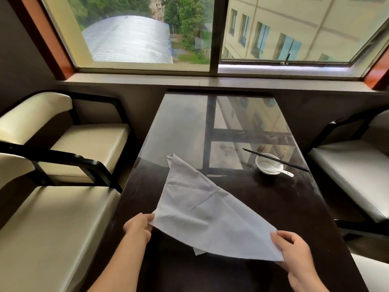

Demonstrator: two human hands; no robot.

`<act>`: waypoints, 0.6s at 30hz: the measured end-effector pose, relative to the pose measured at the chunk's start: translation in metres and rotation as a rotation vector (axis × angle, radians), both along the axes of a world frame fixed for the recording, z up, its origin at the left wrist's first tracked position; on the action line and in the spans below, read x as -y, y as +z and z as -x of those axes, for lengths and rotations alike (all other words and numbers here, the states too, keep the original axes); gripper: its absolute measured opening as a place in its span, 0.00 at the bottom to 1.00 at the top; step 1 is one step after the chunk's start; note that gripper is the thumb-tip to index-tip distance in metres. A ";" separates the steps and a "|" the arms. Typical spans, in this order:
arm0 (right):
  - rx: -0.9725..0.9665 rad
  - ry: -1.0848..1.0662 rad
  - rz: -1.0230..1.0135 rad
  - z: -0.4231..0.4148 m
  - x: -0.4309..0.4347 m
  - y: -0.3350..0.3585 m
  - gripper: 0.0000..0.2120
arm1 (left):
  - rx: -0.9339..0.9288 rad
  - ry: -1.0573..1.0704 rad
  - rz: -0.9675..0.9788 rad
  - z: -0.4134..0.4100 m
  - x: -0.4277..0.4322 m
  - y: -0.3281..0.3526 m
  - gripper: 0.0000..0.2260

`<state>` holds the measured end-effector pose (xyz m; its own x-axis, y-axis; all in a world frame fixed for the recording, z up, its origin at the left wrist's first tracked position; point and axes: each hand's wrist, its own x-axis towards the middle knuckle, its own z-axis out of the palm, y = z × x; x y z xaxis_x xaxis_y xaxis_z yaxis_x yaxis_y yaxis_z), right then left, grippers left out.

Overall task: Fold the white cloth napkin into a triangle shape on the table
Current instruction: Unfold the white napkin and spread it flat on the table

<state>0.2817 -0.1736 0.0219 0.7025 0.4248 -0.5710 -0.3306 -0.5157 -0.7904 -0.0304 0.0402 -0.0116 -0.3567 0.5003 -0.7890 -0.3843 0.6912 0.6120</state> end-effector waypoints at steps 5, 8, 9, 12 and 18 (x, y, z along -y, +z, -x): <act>-0.043 0.035 -0.109 -0.004 -0.015 0.018 0.11 | 0.022 -0.164 -0.107 0.008 -0.012 0.009 0.14; 0.020 0.042 -0.175 -0.018 -0.045 0.029 0.09 | -0.017 -0.211 -0.216 0.004 -0.026 0.025 0.14; 0.028 0.053 -0.196 -0.024 -0.060 0.035 0.09 | -0.019 -0.224 -0.249 0.001 -0.032 0.032 0.13; 0.028 0.091 -0.323 -0.043 -0.109 0.064 0.10 | -0.029 -0.247 -0.349 -0.008 -0.060 0.057 0.12; 0.158 0.141 -0.602 -0.059 -0.181 0.163 0.12 | 0.006 -0.196 -0.552 -0.007 -0.116 0.127 0.10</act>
